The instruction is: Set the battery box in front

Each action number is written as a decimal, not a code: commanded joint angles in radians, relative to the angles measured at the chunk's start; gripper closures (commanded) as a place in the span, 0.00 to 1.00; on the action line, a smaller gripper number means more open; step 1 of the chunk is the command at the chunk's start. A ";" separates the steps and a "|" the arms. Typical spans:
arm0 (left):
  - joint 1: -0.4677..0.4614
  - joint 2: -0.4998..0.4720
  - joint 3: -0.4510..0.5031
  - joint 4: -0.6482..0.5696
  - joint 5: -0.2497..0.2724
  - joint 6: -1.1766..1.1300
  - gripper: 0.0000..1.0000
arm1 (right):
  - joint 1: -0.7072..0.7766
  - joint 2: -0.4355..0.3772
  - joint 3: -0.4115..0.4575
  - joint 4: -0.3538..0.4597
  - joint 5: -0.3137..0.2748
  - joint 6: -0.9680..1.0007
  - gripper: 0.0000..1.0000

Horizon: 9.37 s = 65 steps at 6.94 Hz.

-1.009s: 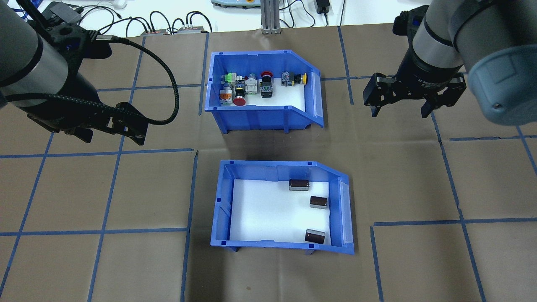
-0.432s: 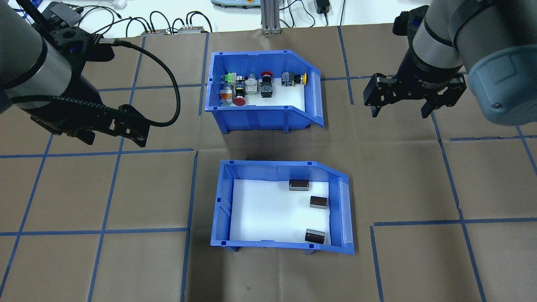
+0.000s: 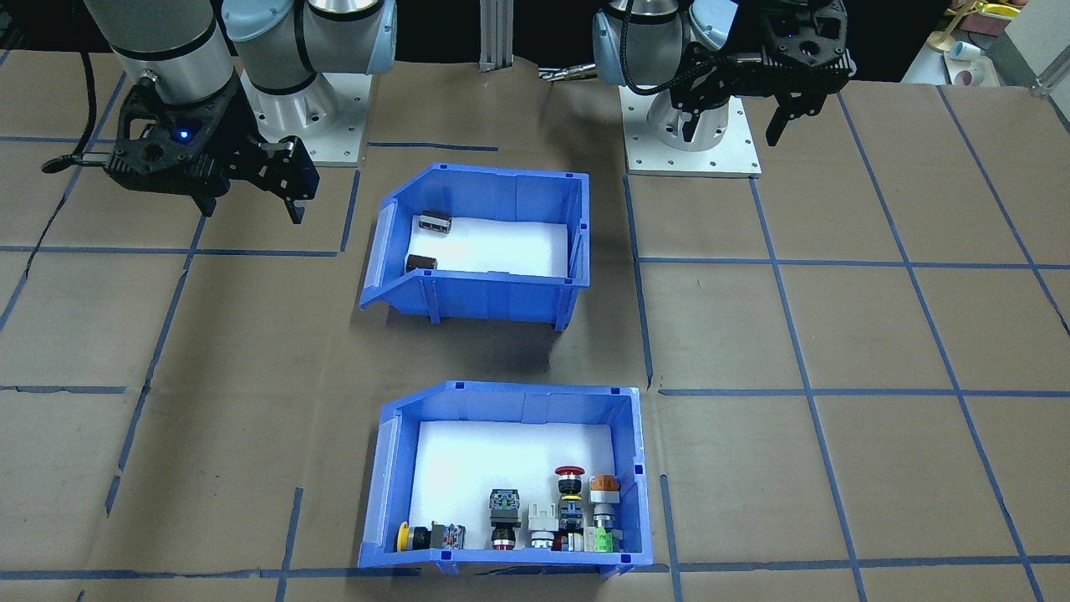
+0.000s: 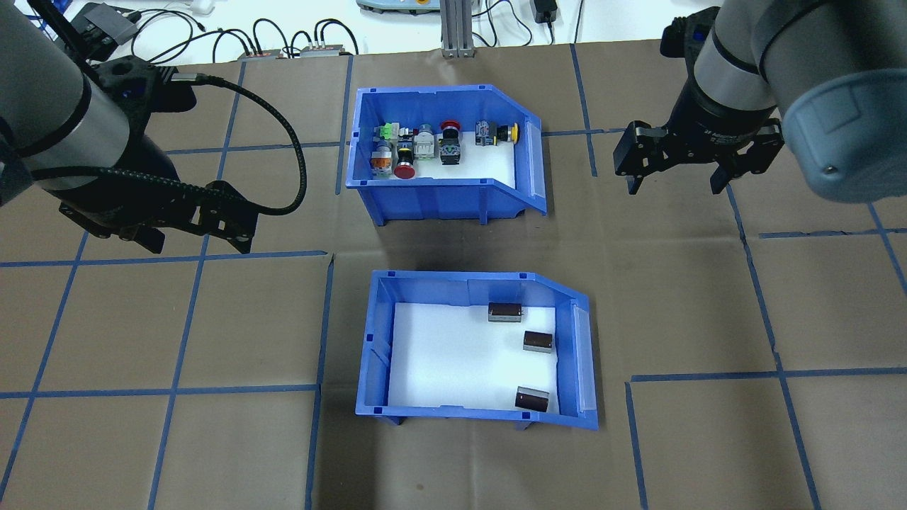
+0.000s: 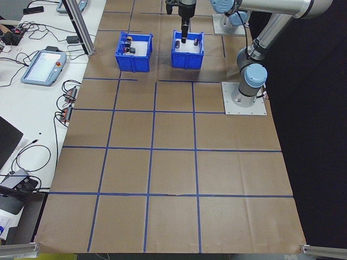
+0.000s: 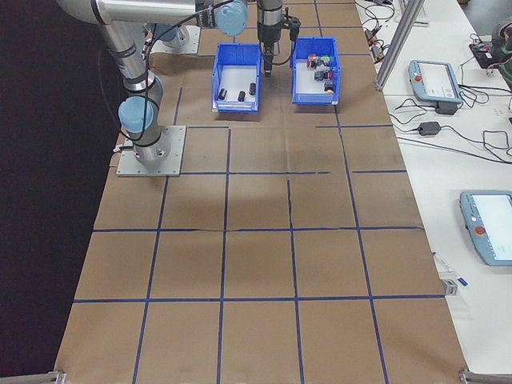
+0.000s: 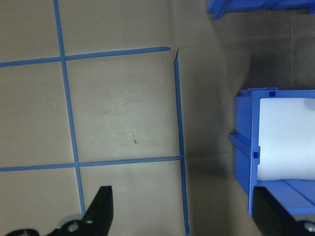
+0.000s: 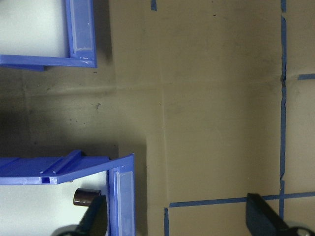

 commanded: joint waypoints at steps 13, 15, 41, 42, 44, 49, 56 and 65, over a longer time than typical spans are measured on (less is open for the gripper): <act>-0.501 -0.096 -0.452 0.543 -0.177 -1.933 0.01 | 0.450 0.606 -0.514 -0.134 -0.003 -1.111 0.00; -0.543 -0.141 -0.492 0.604 -0.171 -1.972 0.01 | 0.455 0.639 -0.513 -0.133 -0.005 -1.103 0.00; -0.018 -0.453 0.035 0.359 -0.239 -1.495 1.00 | -0.204 0.215 -0.070 -0.076 -0.077 -1.773 0.94; -0.064 -0.528 0.090 0.384 -0.246 -1.546 1.00 | -0.204 0.156 0.004 -0.090 -0.079 -1.793 0.94; -0.155 -0.649 0.185 0.509 -0.284 -1.706 1.00 | -0.209 0.072 0.114 -0.133 -0.080 -1.844 0.94; -0.189 -0.771 0.206 0.682 -0.448 -1.768 1.00 | -0.234 0.067 0.161 -0.190 -0.079 -1.867 0.93; -0.187 -0.780 0.189 0.676 -0.465 -1.759 0.67 | -0.232 0.027 0.218 -0.190 -0.076 -1.858 0.93; -0.107 -0.390 0.181 0.169 -0.109 -0.693 0.01 | -0.218 -0.068 0.309 -0.190 -0.071 -1.817 0.93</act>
